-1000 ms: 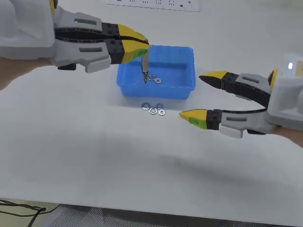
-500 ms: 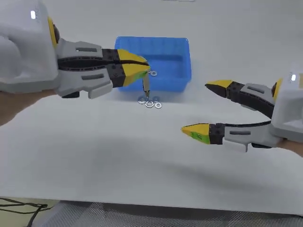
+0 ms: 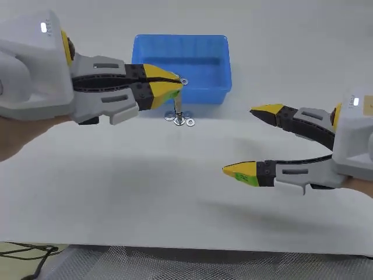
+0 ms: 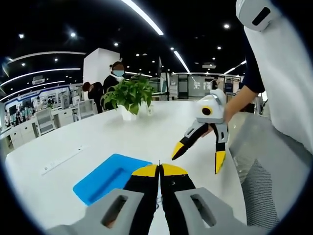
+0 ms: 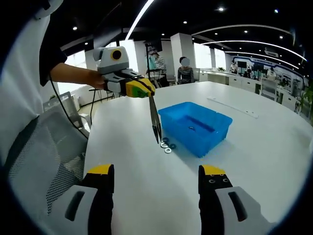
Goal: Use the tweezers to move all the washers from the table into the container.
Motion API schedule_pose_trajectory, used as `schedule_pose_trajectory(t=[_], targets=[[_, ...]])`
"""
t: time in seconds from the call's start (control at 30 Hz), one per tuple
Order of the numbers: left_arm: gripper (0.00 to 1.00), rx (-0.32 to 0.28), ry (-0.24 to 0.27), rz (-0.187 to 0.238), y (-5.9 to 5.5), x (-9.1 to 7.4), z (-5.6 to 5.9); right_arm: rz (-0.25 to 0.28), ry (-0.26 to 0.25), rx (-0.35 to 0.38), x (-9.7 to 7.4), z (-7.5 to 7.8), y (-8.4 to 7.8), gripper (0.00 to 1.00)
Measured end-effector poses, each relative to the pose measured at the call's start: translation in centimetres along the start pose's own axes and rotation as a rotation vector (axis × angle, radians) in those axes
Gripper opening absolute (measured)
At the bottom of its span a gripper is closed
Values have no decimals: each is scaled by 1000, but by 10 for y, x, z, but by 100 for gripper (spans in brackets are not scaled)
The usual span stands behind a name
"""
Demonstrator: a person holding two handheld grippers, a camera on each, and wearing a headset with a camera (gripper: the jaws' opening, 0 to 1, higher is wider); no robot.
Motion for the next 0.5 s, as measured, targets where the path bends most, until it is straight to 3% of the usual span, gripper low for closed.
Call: schedule_pose_trajectory(t=[0.2, 0.5], targets=[[4, 27, -26, 2, -6, 1, 1, -3, 36, 7, 1, -7, 0, 84], [4, 27, -32, 13, -10, 3, -2, -13, 72, 5, 6, -13, 0, 84]])
Point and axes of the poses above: the centre of the closed fingertips' face, and the gripper's own axes: x roughly forward along the fingers, z roughly to its right, y roughly out of its top, the point moved 2 cm from there along -x, roughly backward along the fingers, and after that the axes turned 5 degrees about -y, right-handed, at the moved point
